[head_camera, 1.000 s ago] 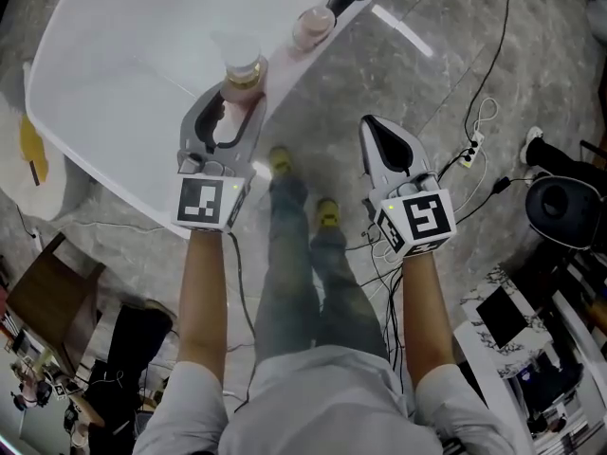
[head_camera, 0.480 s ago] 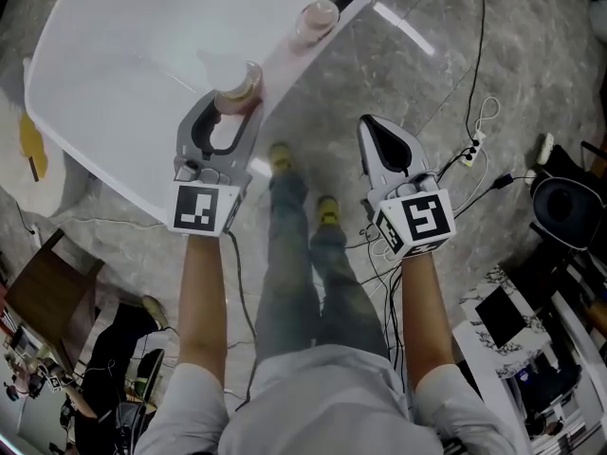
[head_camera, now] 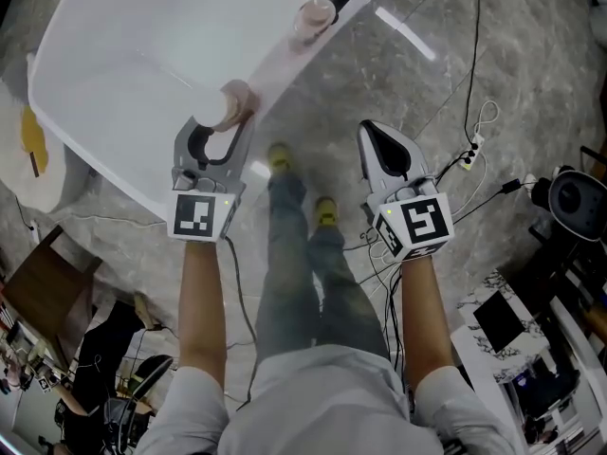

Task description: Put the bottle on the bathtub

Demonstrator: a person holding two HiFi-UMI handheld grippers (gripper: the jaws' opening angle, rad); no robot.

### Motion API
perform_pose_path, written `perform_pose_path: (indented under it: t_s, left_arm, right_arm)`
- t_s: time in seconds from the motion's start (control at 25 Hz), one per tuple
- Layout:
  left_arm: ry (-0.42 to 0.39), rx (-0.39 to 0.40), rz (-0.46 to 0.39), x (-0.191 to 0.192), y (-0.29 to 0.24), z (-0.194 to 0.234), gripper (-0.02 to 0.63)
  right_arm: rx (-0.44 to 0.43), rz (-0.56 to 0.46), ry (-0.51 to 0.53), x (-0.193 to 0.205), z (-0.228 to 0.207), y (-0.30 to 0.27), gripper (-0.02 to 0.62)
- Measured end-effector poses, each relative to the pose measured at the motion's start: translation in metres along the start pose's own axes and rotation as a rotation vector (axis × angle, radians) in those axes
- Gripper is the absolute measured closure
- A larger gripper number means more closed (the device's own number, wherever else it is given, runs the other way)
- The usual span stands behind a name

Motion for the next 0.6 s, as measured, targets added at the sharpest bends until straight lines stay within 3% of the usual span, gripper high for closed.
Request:
perform_pose_path:
  t_s: [0.6]
  left_arm:
    - [-0.021, -0.008, 0.034, 0.008, 0.005, -0.008, 0.405]
  right_arm:
    - [0.006, -0.003, -0.002, 0.002, -0.002, 0.012, 0.592]
Point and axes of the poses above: the fingertips, and each gripper's own axes: y backward along the fingers, z to its left, x out of its underside, the point moved 6 cm from there along y, backward along the fingers, and after that the axes turned 12 degrees about y, right-handed, at the moved point
